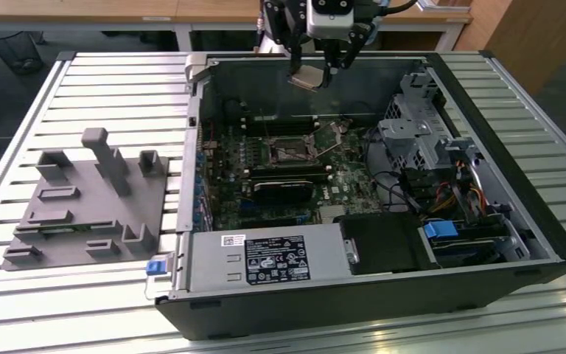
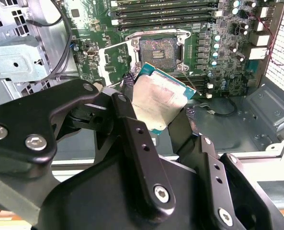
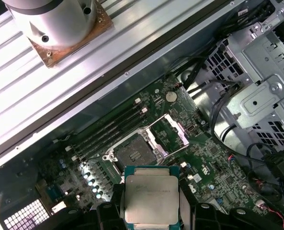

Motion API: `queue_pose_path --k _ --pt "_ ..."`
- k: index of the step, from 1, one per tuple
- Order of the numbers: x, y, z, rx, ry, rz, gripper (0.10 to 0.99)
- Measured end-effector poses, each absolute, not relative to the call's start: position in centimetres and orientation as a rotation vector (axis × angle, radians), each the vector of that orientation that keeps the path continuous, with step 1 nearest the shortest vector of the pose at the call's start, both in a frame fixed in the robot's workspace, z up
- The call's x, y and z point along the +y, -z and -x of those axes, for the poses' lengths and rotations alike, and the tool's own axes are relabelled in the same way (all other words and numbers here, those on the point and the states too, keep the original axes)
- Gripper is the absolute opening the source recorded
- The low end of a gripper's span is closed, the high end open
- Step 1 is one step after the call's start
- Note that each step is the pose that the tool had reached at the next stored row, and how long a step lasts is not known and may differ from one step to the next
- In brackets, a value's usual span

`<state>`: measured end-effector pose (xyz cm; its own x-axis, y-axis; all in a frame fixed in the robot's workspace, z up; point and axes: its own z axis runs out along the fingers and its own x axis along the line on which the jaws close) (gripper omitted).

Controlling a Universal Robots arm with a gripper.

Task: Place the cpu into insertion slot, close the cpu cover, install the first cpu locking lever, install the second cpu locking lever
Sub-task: 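Place the cpu into insertion slot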

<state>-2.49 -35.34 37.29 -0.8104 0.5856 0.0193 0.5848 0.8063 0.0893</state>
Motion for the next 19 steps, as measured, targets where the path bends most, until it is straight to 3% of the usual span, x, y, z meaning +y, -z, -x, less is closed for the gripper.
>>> queue_pose_path --k 19 --pt "-35.34 -37.29 2.49 2.952 -0.142 -1.033 0.541"
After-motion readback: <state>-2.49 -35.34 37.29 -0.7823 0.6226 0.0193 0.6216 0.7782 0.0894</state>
